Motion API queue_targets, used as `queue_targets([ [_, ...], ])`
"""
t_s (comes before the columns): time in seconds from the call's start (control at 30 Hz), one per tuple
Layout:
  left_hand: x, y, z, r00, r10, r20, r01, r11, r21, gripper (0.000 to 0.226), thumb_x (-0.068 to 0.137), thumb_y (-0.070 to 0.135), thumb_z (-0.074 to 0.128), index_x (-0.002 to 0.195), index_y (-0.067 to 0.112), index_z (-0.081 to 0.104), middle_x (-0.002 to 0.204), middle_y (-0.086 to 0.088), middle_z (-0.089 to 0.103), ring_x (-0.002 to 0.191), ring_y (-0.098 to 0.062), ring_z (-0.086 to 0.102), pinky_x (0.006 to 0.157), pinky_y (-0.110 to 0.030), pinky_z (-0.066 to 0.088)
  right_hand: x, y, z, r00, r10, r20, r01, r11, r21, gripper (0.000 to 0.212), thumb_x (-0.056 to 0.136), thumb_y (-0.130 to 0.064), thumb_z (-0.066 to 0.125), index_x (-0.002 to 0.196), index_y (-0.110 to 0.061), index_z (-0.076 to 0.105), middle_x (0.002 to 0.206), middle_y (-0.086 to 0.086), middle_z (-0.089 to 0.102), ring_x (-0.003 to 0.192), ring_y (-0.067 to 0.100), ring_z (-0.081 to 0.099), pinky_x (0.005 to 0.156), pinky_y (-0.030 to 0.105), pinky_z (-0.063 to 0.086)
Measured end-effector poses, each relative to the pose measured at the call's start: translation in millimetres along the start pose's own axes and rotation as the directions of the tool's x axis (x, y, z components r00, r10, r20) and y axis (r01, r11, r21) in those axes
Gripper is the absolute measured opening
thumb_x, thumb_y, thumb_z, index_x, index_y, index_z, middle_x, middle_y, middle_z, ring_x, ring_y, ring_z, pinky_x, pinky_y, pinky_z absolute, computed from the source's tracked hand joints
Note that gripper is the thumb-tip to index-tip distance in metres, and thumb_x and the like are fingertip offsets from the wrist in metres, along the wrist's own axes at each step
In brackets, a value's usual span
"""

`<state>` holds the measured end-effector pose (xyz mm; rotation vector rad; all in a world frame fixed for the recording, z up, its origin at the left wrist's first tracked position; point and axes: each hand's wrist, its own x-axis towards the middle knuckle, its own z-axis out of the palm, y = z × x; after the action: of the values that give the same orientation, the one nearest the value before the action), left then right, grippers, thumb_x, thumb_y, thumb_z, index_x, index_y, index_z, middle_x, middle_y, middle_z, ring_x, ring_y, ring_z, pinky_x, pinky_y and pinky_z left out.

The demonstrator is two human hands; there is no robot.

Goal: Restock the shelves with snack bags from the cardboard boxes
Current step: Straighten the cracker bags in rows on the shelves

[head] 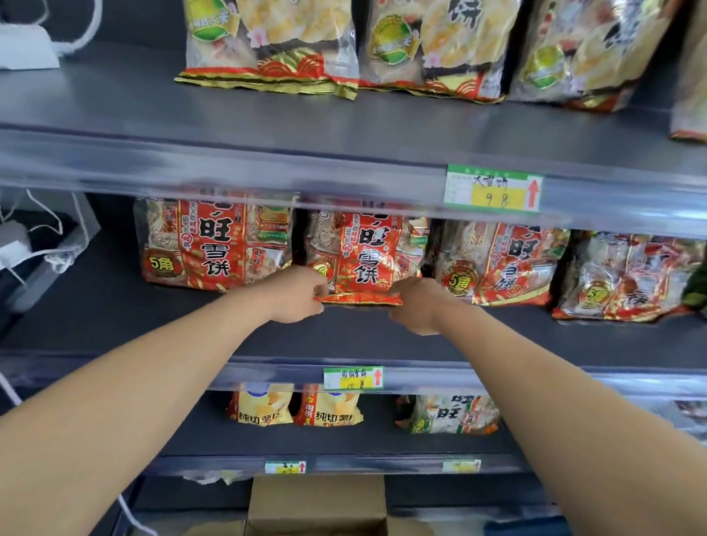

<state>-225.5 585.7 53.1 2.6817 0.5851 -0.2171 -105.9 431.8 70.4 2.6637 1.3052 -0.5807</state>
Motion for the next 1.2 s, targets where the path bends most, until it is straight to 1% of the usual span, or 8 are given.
queue_targets([
  [0.13,-15,40,-7,0.994,0.112,0.002,-0.112,0.992,0.063,0.035,0.095,0.021,0.054,0.129,0.013,0.053,0.13,-0.008,0.055,0.112,-0.024,0.054,0.085,-0.027,0.042,-39,11,-14,0.998,-0.012,-0.057,0.011,1.0,-0.022,0.049,0.101,-0.026,0.039,0.147,-0.012,0.033,0.152,0.009,0.034,0.137,0.029,0.037,0.107,0.035,0.036],
  [0.3,-56,82,-26,0.973,0.231,0.016,-0.229,0.949,0.217,0.034,0.095,0.026,0.052,0.128,0.017,0.054,0.128,-0.005,0.058,0.111,-0.024,0.056,0.095,-0.039,0.048,-100,16,-41,0.981,-0.044,-0.186,0.034,0.998,-0.058,0.043,0.099,-0.025,0.042,0.14,-0.017,0.045,0.141,0.009,0.05,0.125,0.03,0.051,0.101,0.039,0.046],
  [0.53,-124,129,-114,0.867,0.394,-0.306,-0.295,0.899,0.322,0.028,0.096,0.029,0.049,0.121,0.022,0.058,0.12,0.003,0.061,0.11,-0.018,0.056,0.092,-0.036,0.047,-157,3,-117,0.808,-0.092,-0.582,0.077,0.996,-0.052,0.033,0.096,-0.027,0.048,0.126,-0.021,0.059,0.122,0.004,0.065,0.112,0.026,0.059,0.09,0.034,0.048],
  [0.63,-129,126,-160,0.819,0.342,-0.46,-0.24,0.934,0.266,0.026,0.094,0.025,0.055,0.118,0.02,0.06,0.114,0.002,0.063,0.103,-0.017,0.057,0.088,-0.032,0.047,-156,1,-154,0.732,-0.094,-0.674,0.133,0.991,0.007,0.03,0.094,-0.025,0.049,0.12,-0.018,0.063,0.115,0.005,0.069,0.105,0.025,0.061,0.091,0.037,0.051],
  [0.77,-109,108,-203,0.803,0.209,-0.557,-0.114,0.973,0.202,0.023,0.093,0.02,0.056,0.114,0.015,0.062,0.11,-0.005,0.065,0.099,-0.022,0.059,0.087,-0.036,0.049,-140,3,-195,0.734,-0.136,-0.665,0.154,0.988,-0.032,0.032,0.094,-0.023,0.05,0.122,-0.013,0.061,0.121,0.009,0.065,0.108,0.029,0.06,0.092,0.039,0.05],
  [0.9,-78,87,-221,0.821,0.087,-0.564,0.019,0.984,0.18,0.02,0.091,0.016,0.055,0.111,0.014,0.06,0.111,-0.008,0.063,0.094,-0.023,0.057,0.081,-0.034,0.048,-109,11,-222,0.774,-0.155,-0.614,0.153,0.987,-0.056,0.037,0.094,-0.024,0.051,0.129,-0.014,0.056,0.13,0.009,0.06,0.116,0.029,0.056,0.097,0.038,0.048],
  [1.03,-45,76,-225,0.852,0.008,-0.523,0.099,0.979,0.176,0.036,0.091,0.014,0.055,0.127,0.014,0.052,0.121,-0.008,0.057,0.105,-0.025,0.056,0.085,-0.032,0.045,-76,31,-238,0.807,-0.134,-0.576,0.119,0.991,-0.064,0.044,0.095,-0.024,0.051,0.138,-0.016,0.047,0.139,0.008,0.053,0.125,0.028,0.05,0.101,0.036,0.043],
  [1.2,-4,76,-224,0.877,-0.086,-0.472,0.142,0.986,0.083,0.029,0.091,0.018,0.057,0.119,0.016,0.052,0.116,-0.008,0.059,0.085,-0.018,0.048,0.072,-0.027,0.037,-34,53,-245,0.847,-0.124,-0.516,0.133,0.991,-0.02,0.047,0.095,-0.023,0.05,0.142,-0.019,0.043,0.144,0.007,0.047,0.13,0.027,0.045,0.103,0.035,0.041],
])
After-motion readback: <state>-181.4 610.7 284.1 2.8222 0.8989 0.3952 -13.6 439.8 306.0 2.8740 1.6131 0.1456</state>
